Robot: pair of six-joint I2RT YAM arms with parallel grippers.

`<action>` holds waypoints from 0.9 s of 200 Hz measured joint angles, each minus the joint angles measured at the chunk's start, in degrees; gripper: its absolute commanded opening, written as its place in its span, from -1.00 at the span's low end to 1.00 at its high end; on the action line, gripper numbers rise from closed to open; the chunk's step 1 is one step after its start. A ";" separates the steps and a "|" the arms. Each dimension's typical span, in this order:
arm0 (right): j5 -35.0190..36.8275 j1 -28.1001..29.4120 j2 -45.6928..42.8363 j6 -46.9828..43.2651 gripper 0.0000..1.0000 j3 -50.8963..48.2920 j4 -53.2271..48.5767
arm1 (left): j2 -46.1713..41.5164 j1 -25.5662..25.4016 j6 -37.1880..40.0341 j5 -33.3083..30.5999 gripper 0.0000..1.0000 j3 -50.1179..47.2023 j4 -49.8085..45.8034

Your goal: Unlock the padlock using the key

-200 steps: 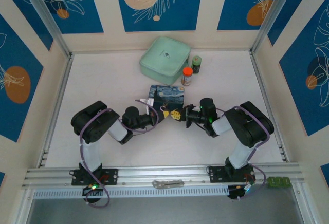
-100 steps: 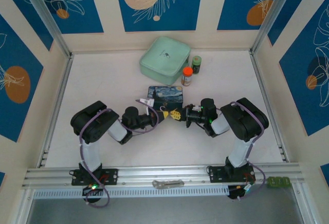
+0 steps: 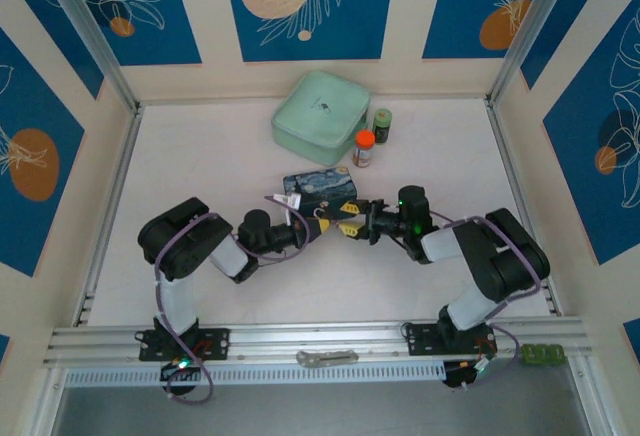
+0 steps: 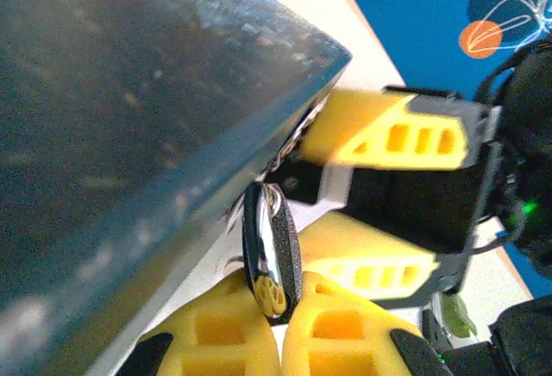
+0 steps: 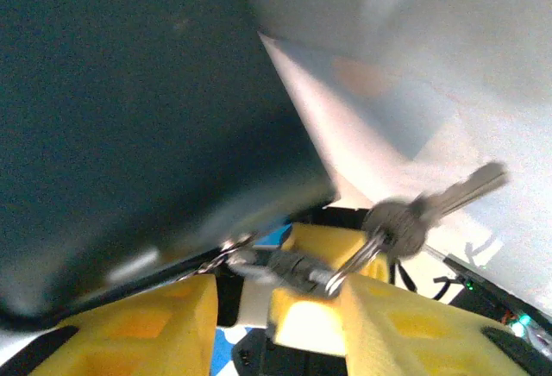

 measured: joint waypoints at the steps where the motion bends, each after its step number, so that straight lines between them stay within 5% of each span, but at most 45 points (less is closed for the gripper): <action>1: 0.02 -0.04 -0.17 0.00 -0.11 0.00 -0.15 | 0.00 0.00 0.00 -0.07 -1.00 0.00 -0.09; 42: 0.98 -1.77 -11.87 -8.68 -0.09 1.09 -16.96 | -0.02 -0.02 -1.11 -1.62 -1.00 -0.57 -5.70; 101: 9.27 -1.55 -21.00 -44.96 -0.10 19.02 -56.85 | -0.33 0.00 -2.67 -1.62 -1.00 -1.68 -8.33; 172: 12.41 -1.38 -20.06 -56.46 -0.11 19.28 -67.06 | -0.35 0.00 -8.00 -0.76 -1.00 -2.56 -6.64; 180: 12.66 -1.22 -19.96 -57.22 -0.11 19.30 -67.41 | -0.70 0.00 -7.96 -0.76 -0.83 -2.51 -7.32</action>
